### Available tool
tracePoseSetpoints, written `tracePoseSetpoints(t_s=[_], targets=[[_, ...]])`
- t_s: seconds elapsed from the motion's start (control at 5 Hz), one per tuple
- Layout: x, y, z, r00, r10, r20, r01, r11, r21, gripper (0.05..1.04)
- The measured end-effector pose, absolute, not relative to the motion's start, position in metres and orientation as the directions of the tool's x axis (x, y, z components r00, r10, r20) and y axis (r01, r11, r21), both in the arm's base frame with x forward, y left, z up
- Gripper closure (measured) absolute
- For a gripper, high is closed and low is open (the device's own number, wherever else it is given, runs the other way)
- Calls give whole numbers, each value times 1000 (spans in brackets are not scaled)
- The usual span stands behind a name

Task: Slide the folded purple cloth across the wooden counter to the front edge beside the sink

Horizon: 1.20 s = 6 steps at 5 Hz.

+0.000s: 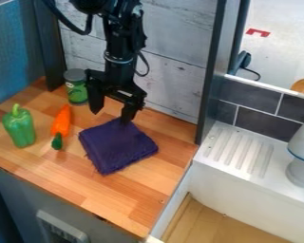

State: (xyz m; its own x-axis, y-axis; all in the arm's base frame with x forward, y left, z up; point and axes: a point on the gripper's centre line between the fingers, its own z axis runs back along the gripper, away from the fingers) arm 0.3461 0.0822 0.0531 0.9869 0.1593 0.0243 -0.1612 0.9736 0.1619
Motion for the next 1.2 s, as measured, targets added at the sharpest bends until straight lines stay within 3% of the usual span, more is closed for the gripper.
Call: tracePoseSetpoints(t_s=[0.2, 0.4, 1.0, 1.2], targets=[[341, 81, 39, 987, 159, -18, -154, 976, 156, 83], [339, 78, 30, 990, 143, -10, -141, 985, 99, 83], [328, 90, 2, 982, 169, 89, -169, 986, -8, 83], [332, 93, 1, 978, 170, 122, -172, 985, 6, 83]])
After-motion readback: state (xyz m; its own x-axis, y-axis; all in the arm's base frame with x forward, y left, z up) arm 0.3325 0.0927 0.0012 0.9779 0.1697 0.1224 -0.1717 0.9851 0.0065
